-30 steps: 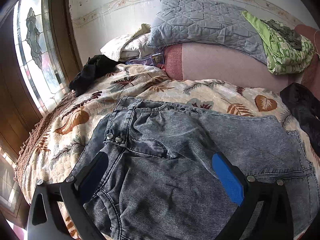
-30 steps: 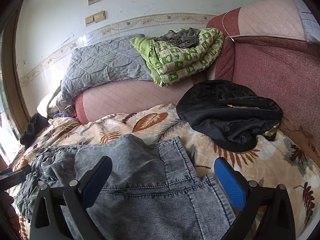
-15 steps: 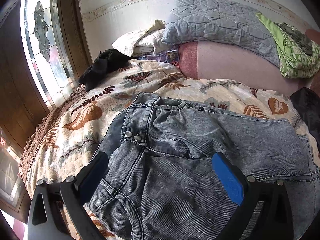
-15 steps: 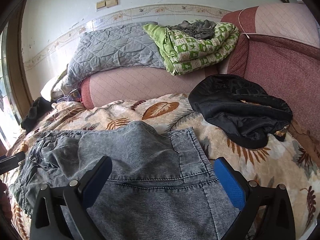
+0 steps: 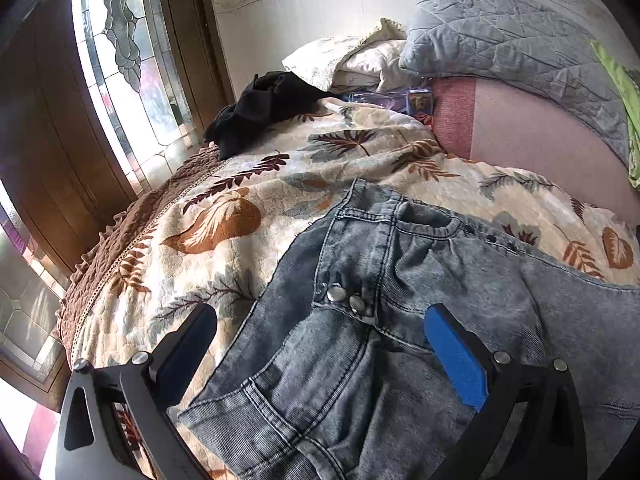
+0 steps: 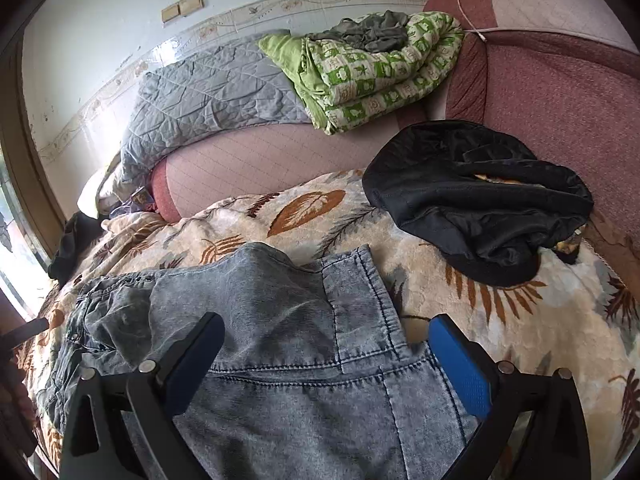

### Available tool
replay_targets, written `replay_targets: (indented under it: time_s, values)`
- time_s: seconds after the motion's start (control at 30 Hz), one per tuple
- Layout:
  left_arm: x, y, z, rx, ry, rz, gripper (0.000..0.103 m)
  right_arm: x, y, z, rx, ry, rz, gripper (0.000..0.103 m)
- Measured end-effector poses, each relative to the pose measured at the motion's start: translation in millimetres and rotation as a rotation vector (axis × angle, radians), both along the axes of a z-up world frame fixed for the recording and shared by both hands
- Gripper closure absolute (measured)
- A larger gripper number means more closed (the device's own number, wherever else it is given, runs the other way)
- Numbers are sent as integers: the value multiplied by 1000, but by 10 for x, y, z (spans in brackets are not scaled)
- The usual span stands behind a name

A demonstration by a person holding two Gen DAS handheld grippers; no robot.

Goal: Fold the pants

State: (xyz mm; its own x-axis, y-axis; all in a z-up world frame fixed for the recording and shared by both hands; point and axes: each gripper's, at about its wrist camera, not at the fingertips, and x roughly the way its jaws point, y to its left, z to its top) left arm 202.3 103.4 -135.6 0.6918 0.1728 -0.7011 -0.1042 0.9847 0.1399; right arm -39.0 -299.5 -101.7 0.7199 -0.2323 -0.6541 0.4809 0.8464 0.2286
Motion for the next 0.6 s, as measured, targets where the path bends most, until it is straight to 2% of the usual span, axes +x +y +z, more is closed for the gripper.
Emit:
replay_targets:
  time_s: [0.07, 0.17, 0.33, 0.43, 0.53, 0.6]
  values:
    - [234, 65, -52, 10, 34, 3, 0, 150, -94, -38, 29, 6, 15, 0]
    - [599, 210, -98, -42, 75, 43, 0, 393, -238, -117, 96, 15, 35, 0]
    - [1171, 316, -155, -121, 120, 66, 0, 744, -481, -221, 134, 27, 48, 0]
    - [1478, 259, -288, -93, 156, 79, 0, 932, -662, -311, 189, 40, 61, 0]
    - [1718, 157, -383, -91, 180, 37, 0, 1063, -808, -399, 230, 49, 59, 1]
    - [1818, 59, -453, -48, 188, 0, 0, 1132, -881, -459, 258, 49, 58, 4]
